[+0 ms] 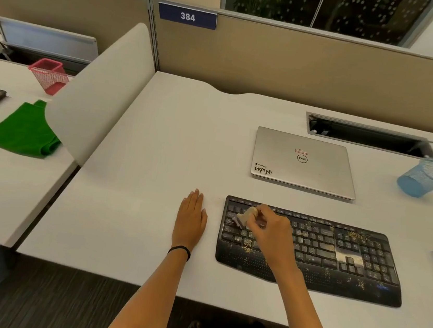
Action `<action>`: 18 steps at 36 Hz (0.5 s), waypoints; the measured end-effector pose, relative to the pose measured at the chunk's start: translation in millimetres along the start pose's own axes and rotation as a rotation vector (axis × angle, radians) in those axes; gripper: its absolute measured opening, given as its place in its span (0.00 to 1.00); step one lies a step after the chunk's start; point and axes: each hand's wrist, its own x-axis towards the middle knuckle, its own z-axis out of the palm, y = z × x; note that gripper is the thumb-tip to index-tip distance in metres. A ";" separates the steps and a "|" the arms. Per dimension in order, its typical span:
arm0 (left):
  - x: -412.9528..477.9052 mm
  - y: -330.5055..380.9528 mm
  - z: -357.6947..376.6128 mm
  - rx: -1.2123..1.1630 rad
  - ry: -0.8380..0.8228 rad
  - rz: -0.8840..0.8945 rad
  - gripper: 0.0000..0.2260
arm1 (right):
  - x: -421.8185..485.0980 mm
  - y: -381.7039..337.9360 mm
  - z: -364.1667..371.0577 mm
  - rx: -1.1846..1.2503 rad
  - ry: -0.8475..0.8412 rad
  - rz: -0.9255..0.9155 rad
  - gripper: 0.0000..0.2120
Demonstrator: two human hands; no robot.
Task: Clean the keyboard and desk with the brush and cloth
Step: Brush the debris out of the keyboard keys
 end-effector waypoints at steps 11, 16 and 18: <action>0.5 0.0 -0.3 0.013 -0.003 0.003 0.22 | -2.6 -3.8 -4.1 -0.021 0.016 0.017 0.05; 0.1 -0.4 -0.1 0.007 -0.008 -0.001 0.22 | -4.2 -8.9 1.1 0.128 -0.047 0.071 0.03; -0.2 -1.2 0.4 0.008 -0.011 -0.005 0.22 | -3.5 -9.9 0.7 0.142 -0.007 0.090 0.03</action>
